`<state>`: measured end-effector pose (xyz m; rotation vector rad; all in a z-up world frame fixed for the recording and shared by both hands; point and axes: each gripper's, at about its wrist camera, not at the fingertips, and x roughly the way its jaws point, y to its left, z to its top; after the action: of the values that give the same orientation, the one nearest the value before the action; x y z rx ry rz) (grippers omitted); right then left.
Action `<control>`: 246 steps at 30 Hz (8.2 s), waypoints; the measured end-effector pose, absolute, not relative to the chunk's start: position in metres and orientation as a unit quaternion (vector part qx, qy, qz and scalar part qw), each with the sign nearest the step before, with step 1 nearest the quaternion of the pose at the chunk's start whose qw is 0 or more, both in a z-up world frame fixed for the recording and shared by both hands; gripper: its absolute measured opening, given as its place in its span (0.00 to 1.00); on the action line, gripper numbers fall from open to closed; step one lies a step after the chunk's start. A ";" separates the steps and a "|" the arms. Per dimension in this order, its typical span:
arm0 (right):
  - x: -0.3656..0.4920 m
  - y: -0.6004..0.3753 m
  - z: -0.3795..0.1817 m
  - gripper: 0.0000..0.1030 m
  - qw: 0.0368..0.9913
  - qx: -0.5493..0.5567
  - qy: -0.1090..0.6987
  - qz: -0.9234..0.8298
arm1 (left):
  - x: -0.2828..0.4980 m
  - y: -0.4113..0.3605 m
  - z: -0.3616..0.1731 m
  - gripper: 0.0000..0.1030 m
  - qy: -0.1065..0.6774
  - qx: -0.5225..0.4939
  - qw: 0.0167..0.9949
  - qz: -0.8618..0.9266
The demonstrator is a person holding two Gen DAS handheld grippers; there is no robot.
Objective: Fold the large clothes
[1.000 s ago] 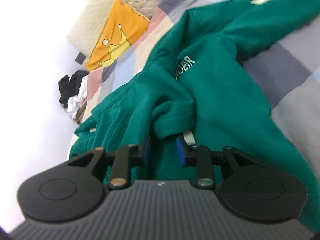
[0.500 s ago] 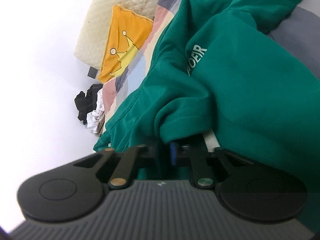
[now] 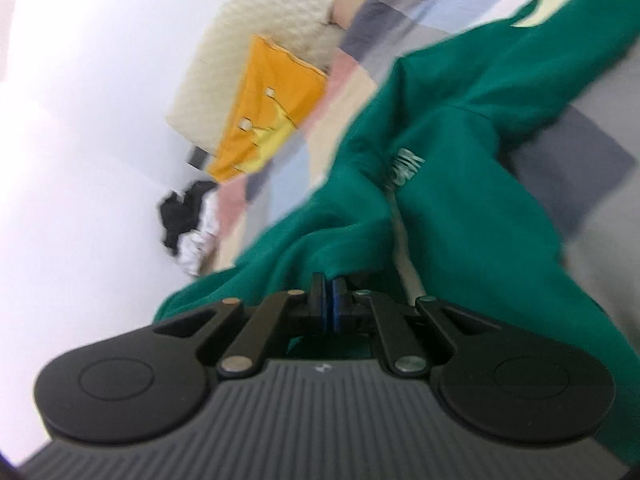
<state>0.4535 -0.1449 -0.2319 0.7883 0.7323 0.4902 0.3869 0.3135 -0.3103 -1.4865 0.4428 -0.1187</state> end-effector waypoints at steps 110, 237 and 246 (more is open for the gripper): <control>0.641 -0.550 -0.299 0.65 0.859 0.458 0.142 -0.177 | 0.452 0.192 -0.280 0.70 0.355 -0.212 0.905 0.099; 0.454 -0.031 -0.245 0.53 0.909 0.020 0.314 0.274 | 0.429 0.254 -0.265 0.32 0.350 -0.192 0.908 0.126; 0.455 -0.036 -0.243 0.53 0.905 0.035 0.323 0.275 | 0.423 0.249 -0.261 0.33 0.340 -0.185 0.913 0.129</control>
<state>0.4547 -0.0360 -0.2426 0.0726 0.6669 0.5671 0.4231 0.2493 -0.2609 -0.3805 0.7004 0.2658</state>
